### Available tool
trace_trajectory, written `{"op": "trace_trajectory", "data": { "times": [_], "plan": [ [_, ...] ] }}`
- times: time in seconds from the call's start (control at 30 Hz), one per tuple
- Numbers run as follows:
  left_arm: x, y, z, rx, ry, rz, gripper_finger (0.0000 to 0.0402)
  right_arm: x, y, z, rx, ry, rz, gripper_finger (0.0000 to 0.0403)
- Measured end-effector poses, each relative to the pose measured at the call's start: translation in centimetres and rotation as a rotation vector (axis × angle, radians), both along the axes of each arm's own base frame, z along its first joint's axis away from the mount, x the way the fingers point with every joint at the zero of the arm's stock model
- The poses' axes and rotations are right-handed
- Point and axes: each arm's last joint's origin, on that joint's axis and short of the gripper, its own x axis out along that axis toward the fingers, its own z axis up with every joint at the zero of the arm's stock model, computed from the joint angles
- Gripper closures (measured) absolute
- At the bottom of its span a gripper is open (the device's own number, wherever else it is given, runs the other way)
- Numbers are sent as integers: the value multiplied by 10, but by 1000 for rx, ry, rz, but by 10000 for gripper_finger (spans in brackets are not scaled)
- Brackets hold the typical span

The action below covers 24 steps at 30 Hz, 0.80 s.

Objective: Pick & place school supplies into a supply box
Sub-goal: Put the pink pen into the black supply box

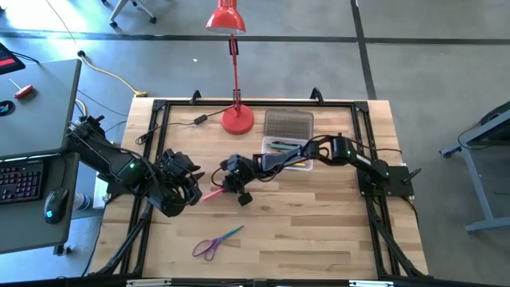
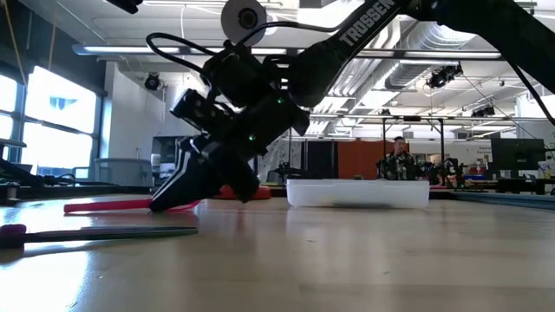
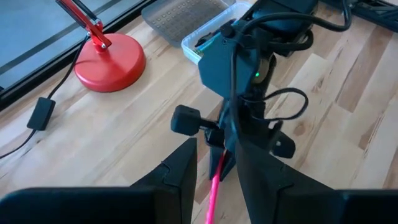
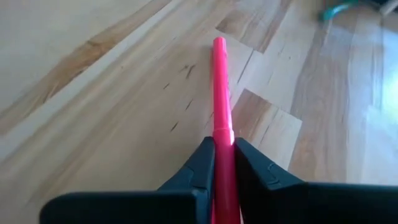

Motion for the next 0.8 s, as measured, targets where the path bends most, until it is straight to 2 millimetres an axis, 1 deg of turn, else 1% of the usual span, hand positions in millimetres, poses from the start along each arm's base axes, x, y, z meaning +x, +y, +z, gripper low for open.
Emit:
{"op": "trace_trajectory", "data": {
  "times": [0.07,0.13,0.2,0.3,0.4,0.47,0.53,0.63,0.7,0.8],
  "plan": [
    [0,0,0,0,0,0,261,0,1,0,42,9,-8,385],
    [0,0,0,0,0,0,261,0,6,0,63,15,-20,388],
    [0,0,0,0,-1,0,261,-1,12,7,80,21,-33,388],
    [0,0,0,-3,1,-1,261,-6,23,24,82,56,-68,387],
    [0,0,0,-19,12,-6,261,-19,34,53,11,109,-116,386],
    [0,-1,-1,-31,14,-5,261,-29,40,78,-67,121,-165,386],
    [-1,-1,-1,-64,16,11,261,-42,40,109,-143,131,-228,386],
    [-5,2,-3,-93,40,64,261,-69,34,151,-209,175,-333,386],
    [-11,6,-5,-103,63,130,261,-92,28,174,-245,180,-403,386],
    [-21,12,-8,-116,132,235,261,-131,15,203,-279,113,-527,386]
  ]
}}
